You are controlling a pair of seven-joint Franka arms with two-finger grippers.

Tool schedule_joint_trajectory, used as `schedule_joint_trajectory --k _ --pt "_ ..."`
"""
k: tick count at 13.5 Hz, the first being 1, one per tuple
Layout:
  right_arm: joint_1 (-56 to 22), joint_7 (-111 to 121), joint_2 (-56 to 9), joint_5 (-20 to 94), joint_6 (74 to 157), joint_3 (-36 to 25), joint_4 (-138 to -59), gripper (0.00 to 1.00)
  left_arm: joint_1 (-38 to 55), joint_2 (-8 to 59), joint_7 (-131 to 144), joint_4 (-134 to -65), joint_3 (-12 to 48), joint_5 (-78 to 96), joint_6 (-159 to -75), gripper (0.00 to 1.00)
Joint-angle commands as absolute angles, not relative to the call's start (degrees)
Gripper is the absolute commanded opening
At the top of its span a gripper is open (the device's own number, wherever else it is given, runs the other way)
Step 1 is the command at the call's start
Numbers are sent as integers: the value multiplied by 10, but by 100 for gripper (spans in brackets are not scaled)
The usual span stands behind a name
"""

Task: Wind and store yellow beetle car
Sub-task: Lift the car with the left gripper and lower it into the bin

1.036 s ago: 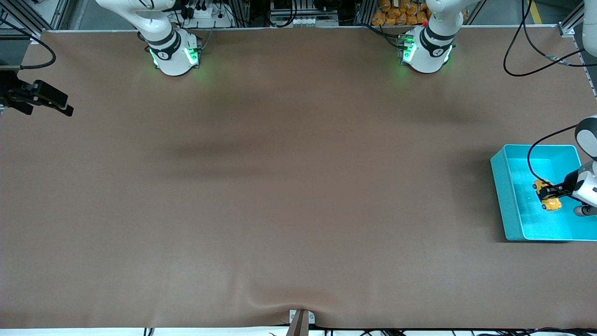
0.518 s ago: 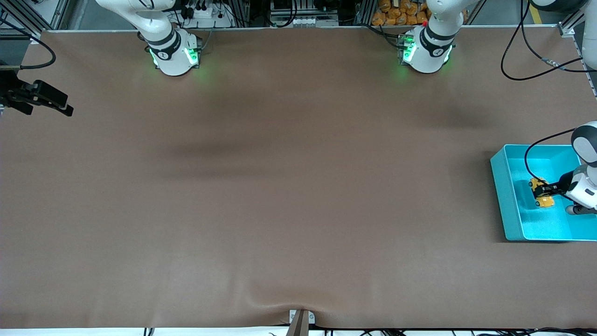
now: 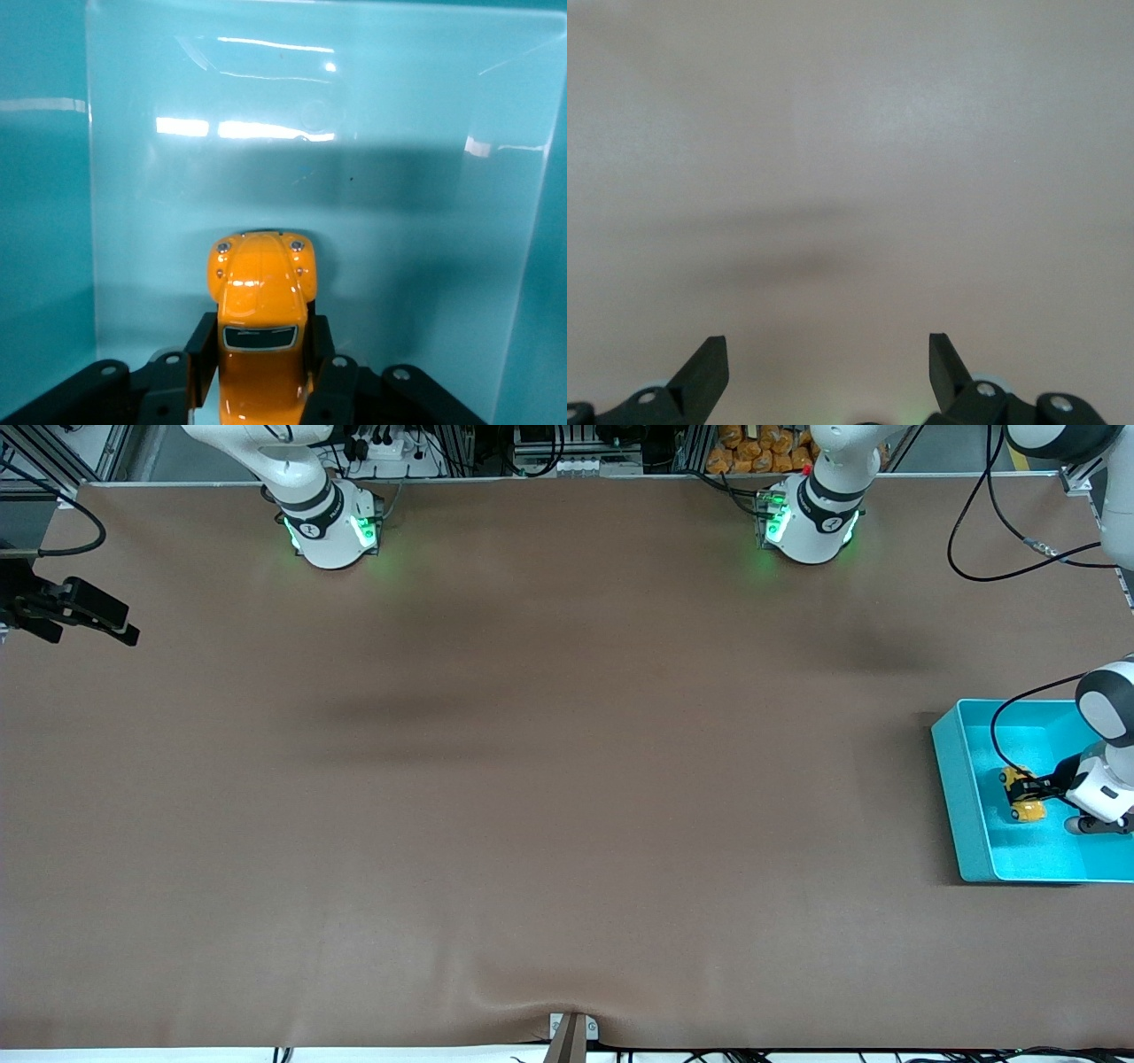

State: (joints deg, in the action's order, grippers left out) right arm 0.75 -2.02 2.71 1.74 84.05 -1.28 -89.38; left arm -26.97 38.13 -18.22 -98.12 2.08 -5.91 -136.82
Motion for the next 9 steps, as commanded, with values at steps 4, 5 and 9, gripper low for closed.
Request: schedule_joint_trajectory --k 4,5,9 --pt "13 -25 22 13 833 -8 -880 100 -280 384 -201 -970 29 -72 -1370 97" --pt "12 -25 22 14 832 -8 -880 100 -277 380 -200 -973 32 -72 -1370 100" --pt "12 -25 23 13 831 -7 -880 100 -266 326 -196 -978 59 -71 -1363 100"
